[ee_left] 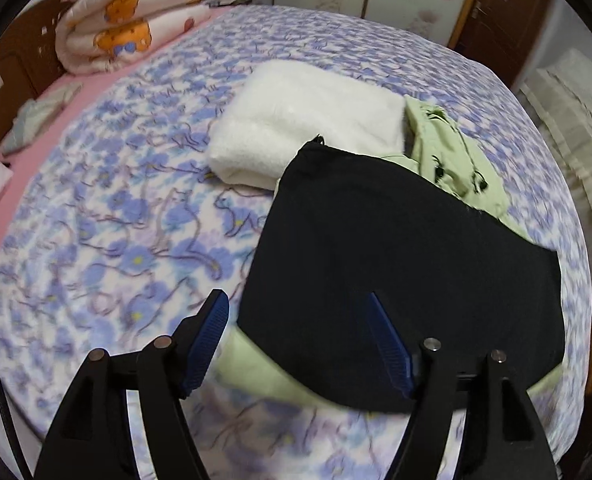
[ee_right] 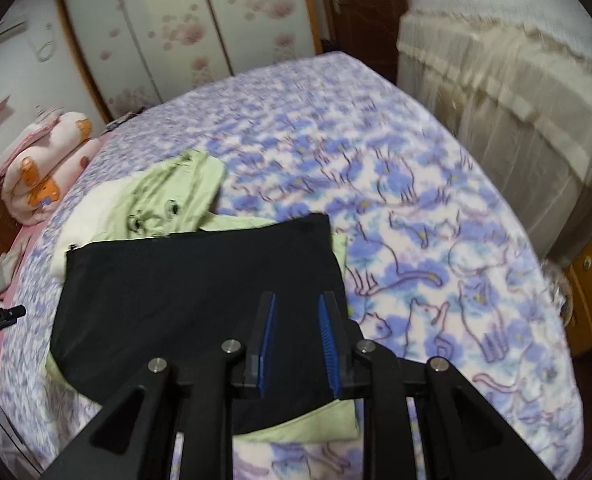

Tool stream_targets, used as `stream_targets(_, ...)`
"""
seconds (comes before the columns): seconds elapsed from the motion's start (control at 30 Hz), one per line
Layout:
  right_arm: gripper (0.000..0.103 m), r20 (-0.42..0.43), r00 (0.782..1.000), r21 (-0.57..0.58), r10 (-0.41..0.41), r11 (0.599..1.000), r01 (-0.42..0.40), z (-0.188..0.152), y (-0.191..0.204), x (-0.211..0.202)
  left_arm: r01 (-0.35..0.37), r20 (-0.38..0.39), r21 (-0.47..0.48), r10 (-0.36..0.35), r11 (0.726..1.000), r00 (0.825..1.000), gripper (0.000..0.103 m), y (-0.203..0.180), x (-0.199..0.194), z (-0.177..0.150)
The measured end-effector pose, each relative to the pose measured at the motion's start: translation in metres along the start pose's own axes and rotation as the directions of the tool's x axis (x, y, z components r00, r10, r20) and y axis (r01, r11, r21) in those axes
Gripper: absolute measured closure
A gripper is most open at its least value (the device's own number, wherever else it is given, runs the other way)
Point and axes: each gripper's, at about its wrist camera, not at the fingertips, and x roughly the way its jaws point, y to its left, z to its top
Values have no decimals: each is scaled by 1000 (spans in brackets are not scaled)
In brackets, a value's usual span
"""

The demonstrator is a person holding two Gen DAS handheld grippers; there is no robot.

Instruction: Fold large clothes

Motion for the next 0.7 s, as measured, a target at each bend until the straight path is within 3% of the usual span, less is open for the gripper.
stream_targets(0.1, 81, 15, 1000, -34, 27, 999, -26, 2, 19, -26, 8, 28, 27, -8, 1000, 1000, 31, -2, -35, -8)
stream_targets(0.2, 81, 47, 999, -87, 16, 996, -12, 3, 43, -50, 24, 63, 55, -28, 998, 998, 20, -5, -67, -14)
stream_targets(0.37, 81, 67, 998, -166, 16, 986, -4, 0, 77, -72, 15, 96, 133, -28, 991, 995, 20, -18, -97, -17)
stream_targets(0.53, 79, 38, 999, -209, 37, 977, -28, 7, 100, -70, 70, 65, 183, -83, 981, 994, 20, -38, -89, -2)
stream_targets(0.57, 75, 22, 998, -214, 54, 976, -48, 13, 104, -64, 76, 56, 198, -88, 977, 995, 20, -45, -83, 6)
stream_targets(0.63, 56, 6, 997, -205, 81, 976, -78, 23, 109, -54, 88, 43, 220, -100, 972, 994, 20, -58, -69, 22)
stream_targets(0.7, 55, -13, 995, -183, 99, 978, -100, 40, 112, -35, 111, 30, 243, -122, 964, 992, 20, -73, -52, 43)
